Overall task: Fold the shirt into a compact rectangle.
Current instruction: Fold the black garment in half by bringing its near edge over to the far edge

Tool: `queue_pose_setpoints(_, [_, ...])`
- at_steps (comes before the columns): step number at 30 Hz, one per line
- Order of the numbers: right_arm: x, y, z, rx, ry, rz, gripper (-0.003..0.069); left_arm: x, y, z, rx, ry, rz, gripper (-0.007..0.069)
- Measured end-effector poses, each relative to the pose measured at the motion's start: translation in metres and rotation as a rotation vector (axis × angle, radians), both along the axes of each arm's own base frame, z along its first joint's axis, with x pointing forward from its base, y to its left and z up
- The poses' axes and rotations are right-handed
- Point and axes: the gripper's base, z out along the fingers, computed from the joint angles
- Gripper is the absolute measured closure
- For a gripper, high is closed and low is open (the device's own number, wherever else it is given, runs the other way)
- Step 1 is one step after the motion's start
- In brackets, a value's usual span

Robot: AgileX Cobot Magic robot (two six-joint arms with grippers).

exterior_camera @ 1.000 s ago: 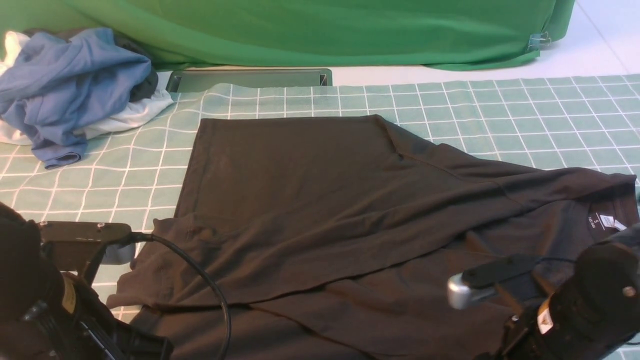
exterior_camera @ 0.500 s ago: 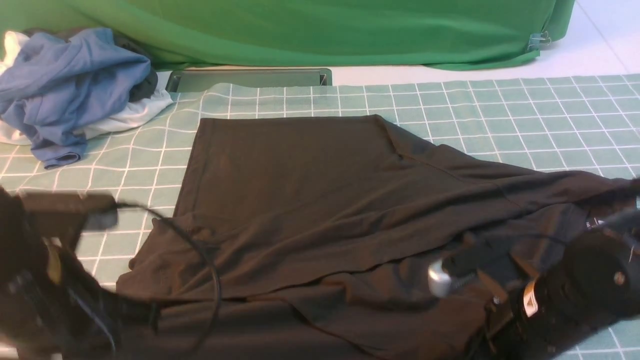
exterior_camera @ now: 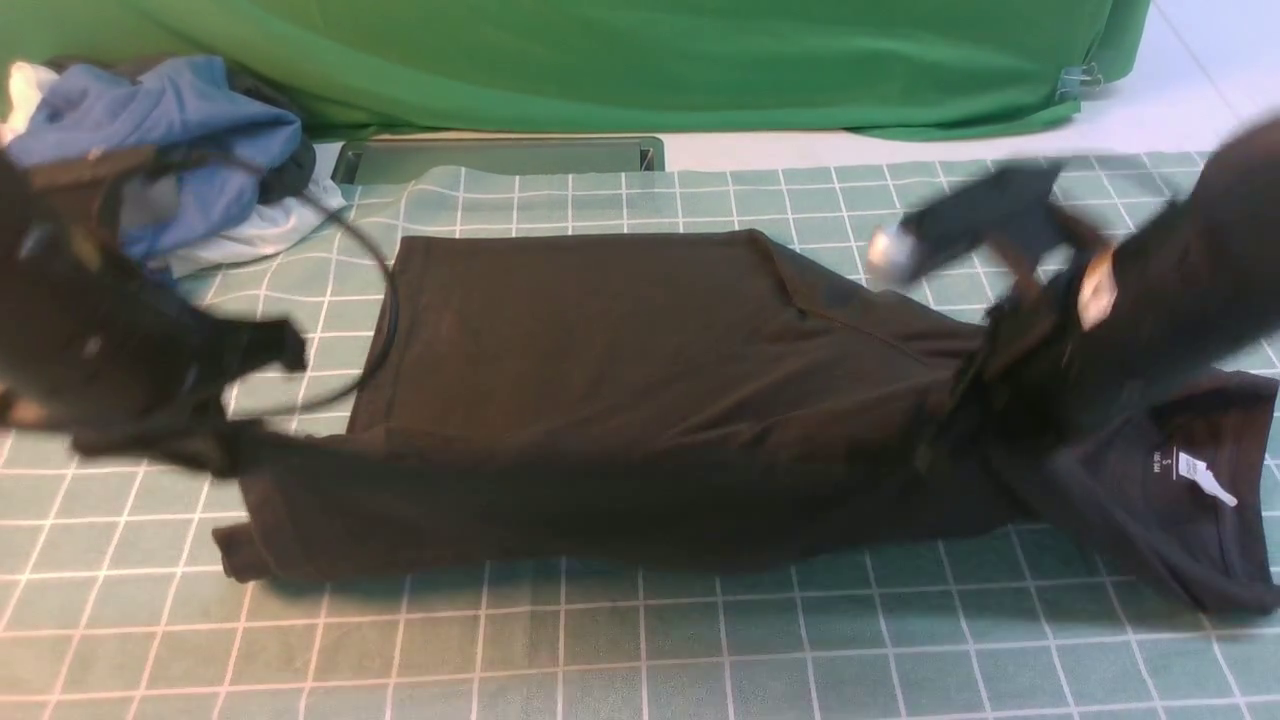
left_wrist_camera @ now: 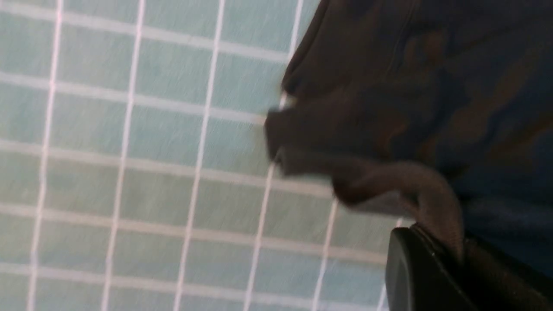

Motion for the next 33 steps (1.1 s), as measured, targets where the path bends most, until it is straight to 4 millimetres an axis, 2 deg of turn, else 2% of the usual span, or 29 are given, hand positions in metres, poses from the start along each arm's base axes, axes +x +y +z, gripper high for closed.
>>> queue_pose_setpoints(2, [0.021,-0.011,0.007,-0.01,-0.014,-0.031,0.0618,0.022,0.0,-0.003,-0.013,-0.001,0.018,0.0605])
queue_pose_setpoints(7, [0.057,-0.016,0.005,-0.03,-0.004,-0.043,0.0618,0.061,0.0,-0.005,-0.035,-0.005,0.044,0.0605])
queue_pose_setpoints(9, [0.077,-0.015,-0.002,-0.037,0.011,-0.047,0.0618,0.083,0.002,-0.01,-0.041,0.0,0.061,0.0605])
queue_pose_setpoints(17, [0.143,-0.015,-0.016,-0.029,0.001,-0.088,0.0618,0.149,0.012,-0.021,-0.054,-0.028,0.103,0.0605])
queue_pose_setpoints(20, [0.167,-0.016,-0.029,-0.033,0.018,-0.096,0.0618,0.175,0.016,-0.034,-0.057,-0.027,0.116,0.0605])
queue_pose_setpoints(25, [0.191,-0.018,-0.052,-0.039,0.052,-0.111,0.0618,0.207,0.017,-0.05,-0.051,-0.041,0.116,0.0605])
queue_pose_setpoints(29, [0.202,-0.015,-0.064,-0.037,0.046,-0.111,0.0613,0.225,0.017,-0.061,-0.038,-0.056,0.1,0.0605])
queue_pose_setpoints(33, [0.209,-0.014,-0.073,-0.036,0.026,-0.114,0.0544,0.233,0.018,-0.068,-0.019,-0.068,0.095,0.0594])
